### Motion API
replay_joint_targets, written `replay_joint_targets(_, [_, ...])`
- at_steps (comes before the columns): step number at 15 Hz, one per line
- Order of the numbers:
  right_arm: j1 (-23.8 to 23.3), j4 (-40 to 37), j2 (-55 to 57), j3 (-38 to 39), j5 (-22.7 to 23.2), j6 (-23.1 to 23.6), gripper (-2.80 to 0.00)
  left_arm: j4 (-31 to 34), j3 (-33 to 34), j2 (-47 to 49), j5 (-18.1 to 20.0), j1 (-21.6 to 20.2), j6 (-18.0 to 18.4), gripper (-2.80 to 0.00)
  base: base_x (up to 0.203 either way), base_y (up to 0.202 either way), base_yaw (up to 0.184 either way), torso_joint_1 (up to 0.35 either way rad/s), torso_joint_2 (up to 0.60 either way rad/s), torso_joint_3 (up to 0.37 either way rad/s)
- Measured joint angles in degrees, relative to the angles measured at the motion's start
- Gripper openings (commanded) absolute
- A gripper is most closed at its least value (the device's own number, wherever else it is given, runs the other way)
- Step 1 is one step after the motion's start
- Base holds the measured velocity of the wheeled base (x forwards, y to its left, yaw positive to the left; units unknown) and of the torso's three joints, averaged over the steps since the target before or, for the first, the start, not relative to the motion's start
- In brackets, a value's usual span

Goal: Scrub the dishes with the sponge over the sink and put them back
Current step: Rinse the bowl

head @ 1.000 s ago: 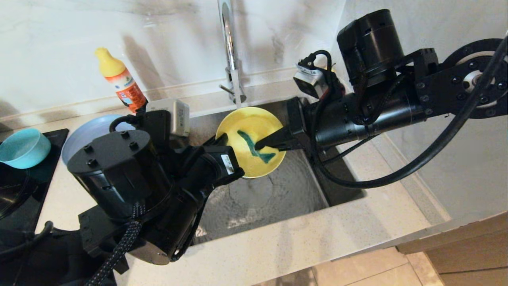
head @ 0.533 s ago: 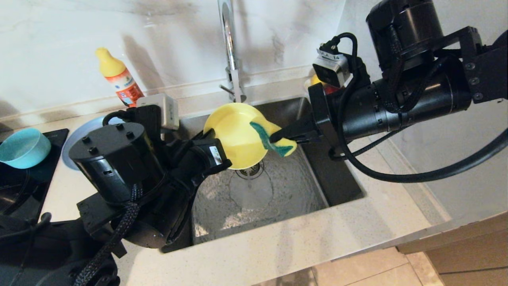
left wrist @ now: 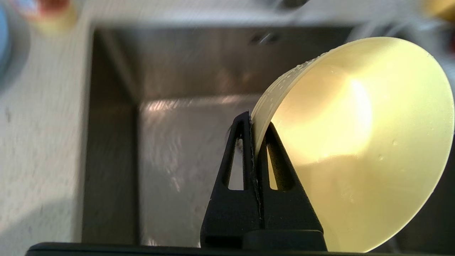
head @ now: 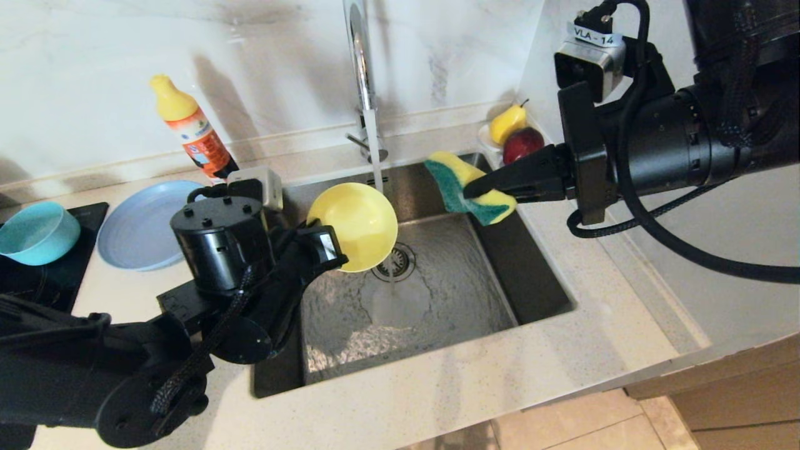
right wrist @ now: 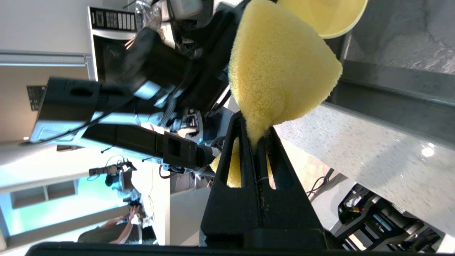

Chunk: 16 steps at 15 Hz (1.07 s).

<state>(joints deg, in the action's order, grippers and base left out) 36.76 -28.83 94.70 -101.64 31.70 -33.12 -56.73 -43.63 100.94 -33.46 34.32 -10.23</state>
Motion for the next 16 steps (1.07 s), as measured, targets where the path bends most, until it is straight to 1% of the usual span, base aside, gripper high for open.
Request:
replay_joint_targets(1, [-0.7,0.2,-0.8,1.0,0.0,0.0,-2.8,3.4,-1.6,0.9,0.2,-1.1,-2.5,-2.8,0.0,0.0,0.0,0.0,0.0,0.0])
replay_joint_targets(3, [-2.2,0.6,-2.3,3.3,0.1,0.4,-2.8,12.8,-6.6,2.8,1.3,-3.5,-9.2,-2.8,0.0,0.0,0.0,0.0,0.0,0.0])
replay_joint_targets(6, [-3.8,0.8,-4.1,6.8,0.4,1.1,-2.8,27.3,-15.3,5.6,6.4,-6.7,-19.9,-2.8,0.0,0.0,0.0,0.0,0.0,0.0])
replay_joint_targets(7, [-4.3,1.4,-4.6,7.9,0.4,1.1,-2.8,31.0,-17.7,6.7,7.5,-7.5,-22.6,-2.8,0.0,0.0,0.0,0.0,0.0,0.0])
replay_joint_targets(8, [-4.6,2.5,-5.1,9.0,0.5,1.1,-2.8,33.5,-19.9,7.9,8.0,-7.9,-24.0,-2.8,0.0,0.0,0.0,0.0,0.0,0.0])
replay_joint_targets(11, [-5.2,5.3,-6.2,11.7,0.5,1.1,-2.8,37.5,-26.4,10.9,8.7,-8.4,-25.8,-2.8,0.0,0.0,0.0,0.0,0.0,0.0])
replay_joint_targets(14, [-5.3,5.4,-6.8,13.1,0.5,1.1,-2.8,42.6,-33.3,13.4,12.1,-8.6,-29.4,-2.8,0.0,0.0,0.0,0.0,0.0,0.0])
replay_joint_targets(16, [-5.3,5.5,-7.1,13.9,0.6,1.1,-2.8,46.4,-38.3,15.6,13.5,-8.6,-31.9,-2.8,0.0,0.0,0.0,0.0,0.0,0.0])
